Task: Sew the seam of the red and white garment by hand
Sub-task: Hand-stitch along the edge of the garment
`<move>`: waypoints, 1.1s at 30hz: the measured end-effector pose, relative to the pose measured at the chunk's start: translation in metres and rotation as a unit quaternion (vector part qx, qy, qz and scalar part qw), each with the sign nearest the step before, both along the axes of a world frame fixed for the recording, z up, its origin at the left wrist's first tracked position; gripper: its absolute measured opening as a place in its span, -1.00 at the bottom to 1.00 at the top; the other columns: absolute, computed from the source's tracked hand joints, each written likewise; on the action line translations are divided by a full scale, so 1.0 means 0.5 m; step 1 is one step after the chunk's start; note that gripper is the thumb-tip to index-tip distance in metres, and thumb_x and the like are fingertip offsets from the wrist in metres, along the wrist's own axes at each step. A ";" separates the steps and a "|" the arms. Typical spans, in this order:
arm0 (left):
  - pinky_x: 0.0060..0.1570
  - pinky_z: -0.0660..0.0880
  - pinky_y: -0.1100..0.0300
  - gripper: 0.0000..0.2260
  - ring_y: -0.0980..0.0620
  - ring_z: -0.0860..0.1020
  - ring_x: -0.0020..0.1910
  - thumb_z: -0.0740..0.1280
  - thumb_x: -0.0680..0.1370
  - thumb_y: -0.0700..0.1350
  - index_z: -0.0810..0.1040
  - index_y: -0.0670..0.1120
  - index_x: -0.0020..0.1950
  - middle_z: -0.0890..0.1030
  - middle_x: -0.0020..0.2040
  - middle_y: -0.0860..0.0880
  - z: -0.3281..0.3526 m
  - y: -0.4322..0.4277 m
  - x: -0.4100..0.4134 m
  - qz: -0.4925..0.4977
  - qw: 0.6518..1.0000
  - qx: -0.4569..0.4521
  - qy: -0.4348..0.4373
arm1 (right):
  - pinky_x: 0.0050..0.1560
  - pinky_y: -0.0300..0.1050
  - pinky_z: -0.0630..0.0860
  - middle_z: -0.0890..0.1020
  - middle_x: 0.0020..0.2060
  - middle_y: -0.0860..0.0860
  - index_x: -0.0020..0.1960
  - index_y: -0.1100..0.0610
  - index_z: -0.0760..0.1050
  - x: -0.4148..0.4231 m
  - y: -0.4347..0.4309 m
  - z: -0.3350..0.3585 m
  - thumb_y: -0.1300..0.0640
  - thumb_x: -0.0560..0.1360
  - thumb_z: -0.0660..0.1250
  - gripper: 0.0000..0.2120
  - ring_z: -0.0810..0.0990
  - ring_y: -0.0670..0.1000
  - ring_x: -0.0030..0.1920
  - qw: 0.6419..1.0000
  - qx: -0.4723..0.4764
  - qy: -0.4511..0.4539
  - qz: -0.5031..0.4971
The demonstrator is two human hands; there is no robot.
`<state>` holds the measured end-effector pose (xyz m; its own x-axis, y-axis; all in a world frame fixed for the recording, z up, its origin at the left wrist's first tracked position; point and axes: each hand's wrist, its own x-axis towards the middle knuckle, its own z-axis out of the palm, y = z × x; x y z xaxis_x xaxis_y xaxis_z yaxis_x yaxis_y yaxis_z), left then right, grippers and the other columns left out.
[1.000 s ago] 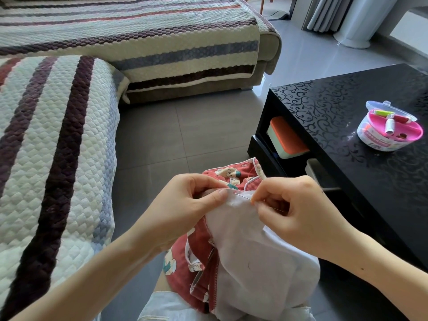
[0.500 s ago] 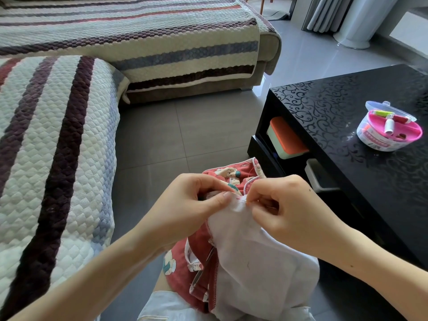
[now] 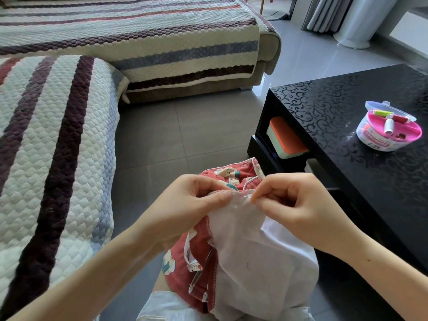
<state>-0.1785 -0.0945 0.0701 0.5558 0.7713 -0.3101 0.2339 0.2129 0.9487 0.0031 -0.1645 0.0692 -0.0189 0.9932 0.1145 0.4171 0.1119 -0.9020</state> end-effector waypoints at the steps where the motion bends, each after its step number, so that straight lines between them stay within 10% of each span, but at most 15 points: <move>1: -0.28 0.49 0.36 -0.87 0.17 0.61 -0.28 0.37 0.51 -0.23 0.69 -0.11 -0.18 0.68 -0.27 0.05 0.000 0.001 -0.001 -0.008 1.000 -0.020 -0.005 | -0.37 -0.15 0.35 0.57 -0.44 0.20 -0.28 0.18 0.61 0.003 0.002 0.003 0.28 0.34 0.32 -0.90 0.44 0.09 -0.45 0.999 -0.014 0.030 0.003; 6: -0.27 0.53 0.32 -0.82 0.06 0.58 -0.26 0.30 0.53 -0.25 0.61 -0.35 0.01 0.64 -0.17 -0.16 0.003 0.004 0.003 -0.035 0.990 -0.126 -0.055 | -0.46 -0.47 0.29 0.57 -0.52 -0.06 -0.22 0.31 0.62 0.017 0.006 0.014 0.49 0.41 0.34 -0.85 0.41 -0.21 -0.53 0.980 -0.101 0.169 0.032; 19: -0.28 0.54 0.32 -0.71 0.06 0.59 -0.27 0.33 0.42 -0.21 0.59 -0.38 0.03 0.65 -0.18 -0.16 0.011 0.004 0.001 -0.054 0.979 -0.175 -0.090 | -0.48 -0.32 0.15 0.31 -0.55 -0.04 -0.07 0.22 0.68 0.039 0.022 0.007 0.21 0.20 0.40 -0.70 0.14 -0.09 -0.48 0.943 -0.206 0.238 0.110; 33: -0.29 0.55 0.30 -0.83 0.06 0.59 -0.29 0.41 0.43 -0.18 0.66 -0.28 -0.10 0.65 -0.23 -0.11 0.013 0.008 -0.003 -0.072 0.976 -0.183 -0.091 | -0.44 -0.24 0.08 0.34 -0.50 0.03 -0.13 0.12 0.71 0.033 0.019 -0.004 0.33 0.37 0.30 -0.76 0.11 -0.02 -0.45 0.947 -0.181 0.240 0.111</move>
